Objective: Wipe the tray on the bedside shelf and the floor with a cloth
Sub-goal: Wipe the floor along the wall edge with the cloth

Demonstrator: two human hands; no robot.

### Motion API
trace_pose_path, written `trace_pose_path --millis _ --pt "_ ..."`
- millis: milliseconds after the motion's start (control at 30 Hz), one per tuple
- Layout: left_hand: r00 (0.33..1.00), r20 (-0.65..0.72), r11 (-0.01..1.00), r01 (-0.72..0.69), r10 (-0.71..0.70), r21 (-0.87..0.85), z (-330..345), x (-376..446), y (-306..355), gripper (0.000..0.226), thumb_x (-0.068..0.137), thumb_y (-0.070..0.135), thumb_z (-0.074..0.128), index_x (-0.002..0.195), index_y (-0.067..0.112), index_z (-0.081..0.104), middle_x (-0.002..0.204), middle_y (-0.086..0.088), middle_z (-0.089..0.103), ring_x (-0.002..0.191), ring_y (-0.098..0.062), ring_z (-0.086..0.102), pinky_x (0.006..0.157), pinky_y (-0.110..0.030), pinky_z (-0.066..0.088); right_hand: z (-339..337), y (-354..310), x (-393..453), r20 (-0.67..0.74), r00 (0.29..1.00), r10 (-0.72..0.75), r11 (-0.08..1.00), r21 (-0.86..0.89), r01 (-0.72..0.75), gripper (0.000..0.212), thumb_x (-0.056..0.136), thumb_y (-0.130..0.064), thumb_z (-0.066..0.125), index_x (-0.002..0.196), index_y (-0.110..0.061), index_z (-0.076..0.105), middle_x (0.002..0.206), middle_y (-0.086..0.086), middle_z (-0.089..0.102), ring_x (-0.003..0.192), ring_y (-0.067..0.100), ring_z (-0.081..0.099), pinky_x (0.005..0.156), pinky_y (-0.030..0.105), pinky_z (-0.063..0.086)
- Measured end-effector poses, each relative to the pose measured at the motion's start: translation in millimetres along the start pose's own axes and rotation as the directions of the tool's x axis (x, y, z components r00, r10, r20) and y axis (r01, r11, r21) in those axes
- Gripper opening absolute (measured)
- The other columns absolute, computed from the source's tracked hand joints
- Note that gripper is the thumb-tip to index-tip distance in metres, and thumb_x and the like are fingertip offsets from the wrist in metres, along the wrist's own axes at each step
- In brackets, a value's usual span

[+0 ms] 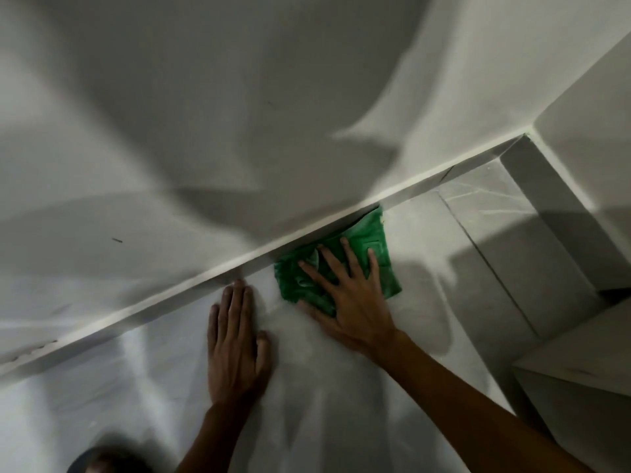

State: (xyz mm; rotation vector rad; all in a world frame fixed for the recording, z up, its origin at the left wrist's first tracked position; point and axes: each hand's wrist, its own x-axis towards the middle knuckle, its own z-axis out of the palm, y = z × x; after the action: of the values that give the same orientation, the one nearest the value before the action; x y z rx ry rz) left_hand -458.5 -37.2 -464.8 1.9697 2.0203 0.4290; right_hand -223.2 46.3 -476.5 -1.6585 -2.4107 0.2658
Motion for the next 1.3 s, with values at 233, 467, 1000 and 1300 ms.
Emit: trace_pose_path --millis 233,467,1000,1300 --pt "1.000 0.007 0.999 0.025 -0.025 -0.033 -4 1 4 0.082 0.093 0.032 0.039 0.170 0.003 0.033 0.182 -0.014 0.026 0.172 -0.030 0.021 0.139 -0.056 0.018 14 -57 -1 0.005 1.000 0.016 0.990 0.140 -0.016 0.063 0.104 -0.071 0.039 0.160 -0.044 0.046 0.177 0.002 0.037 0.166 0.036 0.025 0.128 0.076 0.009" --pt "0.997 -0.032 0.991 0.067 -0.071 -0.112 -2 -2 2 0.082 0.093 0.029 0.040 0.170 0.004 0.033 0.182 -0.013 0.028 0.171 -0.028 0.025 0.139 -0.055 0.019 10 -19 9 -0.026 0.997 0.072 0.995 0.064 -0.070 0.055 0.109 -0.065 0.039 0.158 -0.042 0.051 0.170 0.000 0.048 0.158 0.035 0.041 0.131 0.071 0.014" --pt "0.981 -0.041 0.945 0.169 -0.188 -0.279 -15 -15 0 0.077 0.098 0.033 0.035 0.167 -0.001 0.037 0.178 -0.017 0.033 0.166 -0.029 0.030 0.139 -0.055 0.018 -9 -67 -4 0.124 0.992 -0.035 0.967 0.257 0.002 0.036 0.108 -0.039 0.057 0.128 -0.016 0.076 0.144 0.008 0.070 0.142 0.032 0.061 0.122 0.069 0.038" --pt "0.991 0.114 0.970 0.089 -0.065 -0.225 -42 -13 -5 0.082 0.095 0.040 0.036 0.163 -0.005 0.041 0.174 -0.022 0.038 0.163 -0.039 0.036 0.133 -0.060 0.028 -102 -52 -56 0.721 0.612 0.325 0.211 0.576 -0.790 0.049 0.111 -0.056 0.048 0.144 -0.024 0.065 0.139 0.002 0.070 0.122 0.016 0.064 0.106 0.023 0.044"
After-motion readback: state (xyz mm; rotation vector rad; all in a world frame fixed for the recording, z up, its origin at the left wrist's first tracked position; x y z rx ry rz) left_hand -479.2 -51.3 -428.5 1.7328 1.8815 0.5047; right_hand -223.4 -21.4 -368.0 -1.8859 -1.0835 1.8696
